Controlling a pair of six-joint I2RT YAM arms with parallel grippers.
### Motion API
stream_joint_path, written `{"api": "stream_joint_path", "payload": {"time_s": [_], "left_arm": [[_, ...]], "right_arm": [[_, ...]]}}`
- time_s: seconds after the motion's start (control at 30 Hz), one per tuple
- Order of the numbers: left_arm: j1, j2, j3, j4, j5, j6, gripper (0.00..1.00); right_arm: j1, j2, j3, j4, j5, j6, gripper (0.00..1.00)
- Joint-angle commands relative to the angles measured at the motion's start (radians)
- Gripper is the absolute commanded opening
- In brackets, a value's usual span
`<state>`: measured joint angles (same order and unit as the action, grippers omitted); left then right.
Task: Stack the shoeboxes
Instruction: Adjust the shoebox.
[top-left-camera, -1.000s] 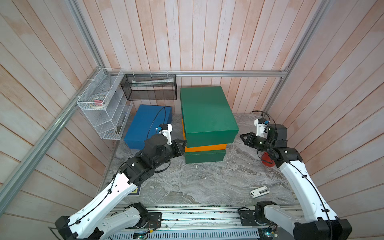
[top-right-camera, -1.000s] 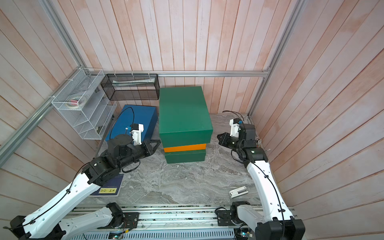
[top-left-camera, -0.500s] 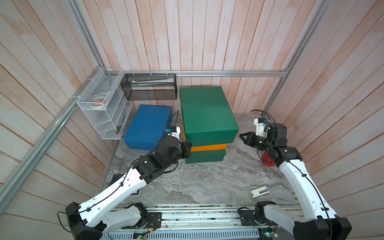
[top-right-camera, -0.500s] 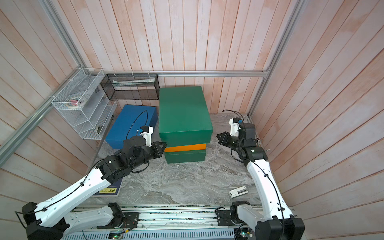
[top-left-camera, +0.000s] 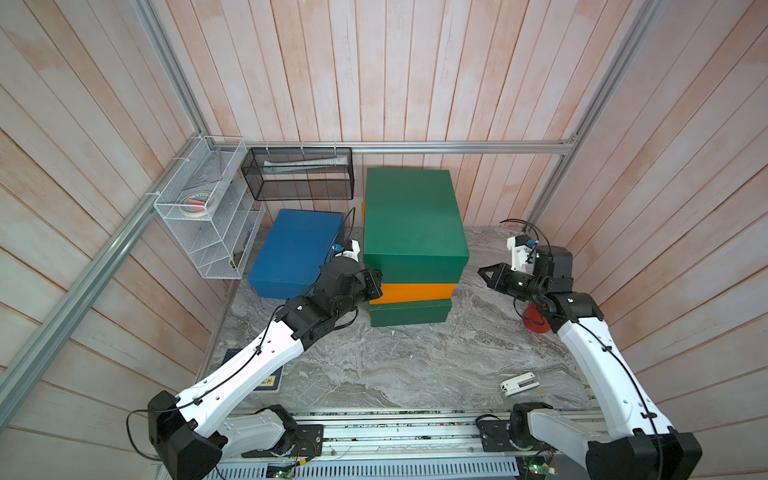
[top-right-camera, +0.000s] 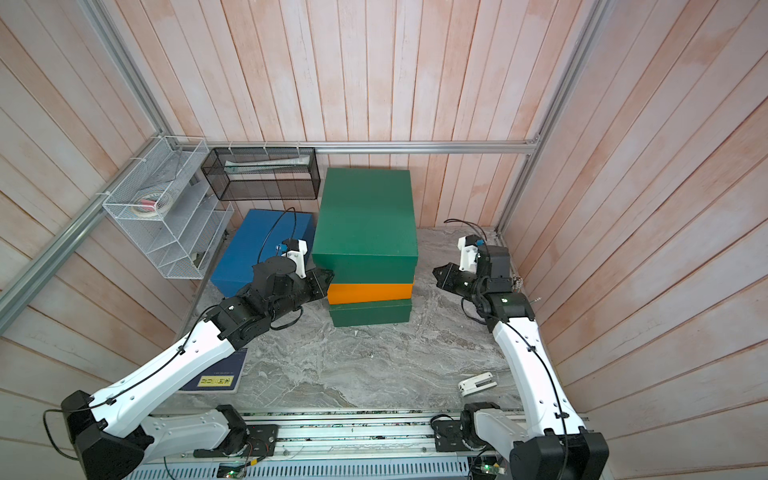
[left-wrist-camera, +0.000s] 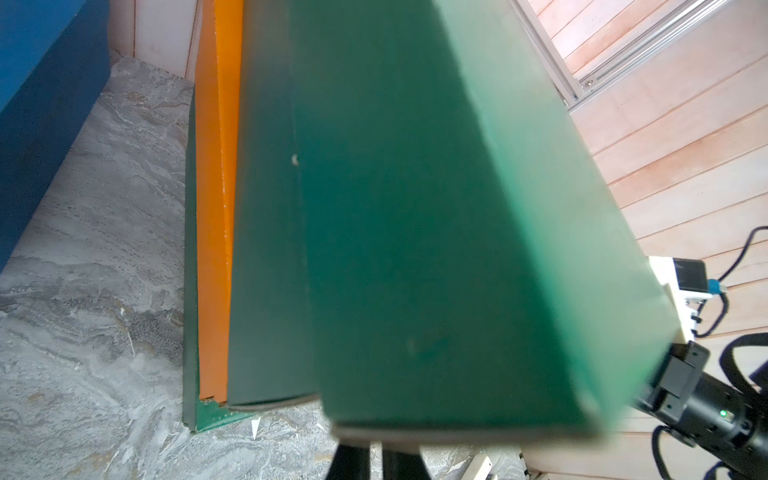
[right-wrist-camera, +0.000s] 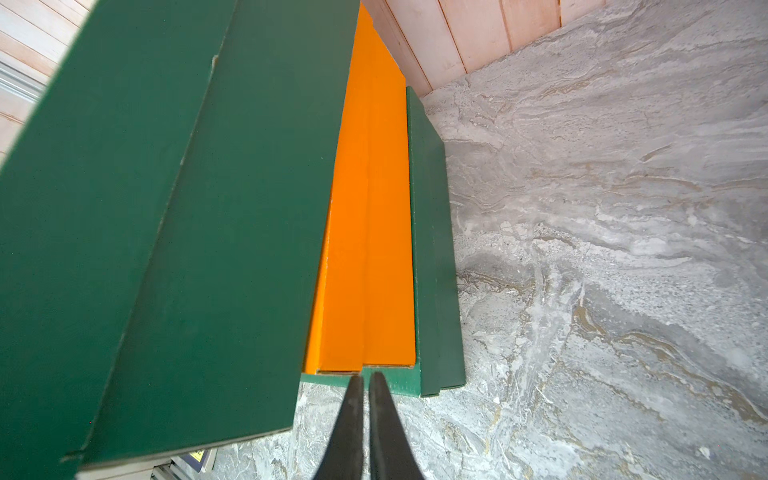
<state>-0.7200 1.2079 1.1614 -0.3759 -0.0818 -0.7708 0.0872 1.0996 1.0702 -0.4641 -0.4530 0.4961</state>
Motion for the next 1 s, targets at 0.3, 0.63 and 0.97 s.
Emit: {"api": "stream_joint_path", "payload": {"time_s": [0.3,0.63,0.97], "left_arm": [[0.004,-0.188,-0.006,-0.073,-0.118,0.005,0.11],[0.19,-0.104,-0.075,-0.025,-0.066,0.015,0.1],[0.332,0.091,-0.044,0.128,0.106,-0.013,0.1]], "right_arm": [[-0.011,0.147,0.125,0.059,-0.005,-0.034,0.09],[-0.034,0.435,0.323,0.179,-0.06,0.033,0.09],[-0.03,0.669,0.542,0.154,-0.071,0.041,0.09]]}}
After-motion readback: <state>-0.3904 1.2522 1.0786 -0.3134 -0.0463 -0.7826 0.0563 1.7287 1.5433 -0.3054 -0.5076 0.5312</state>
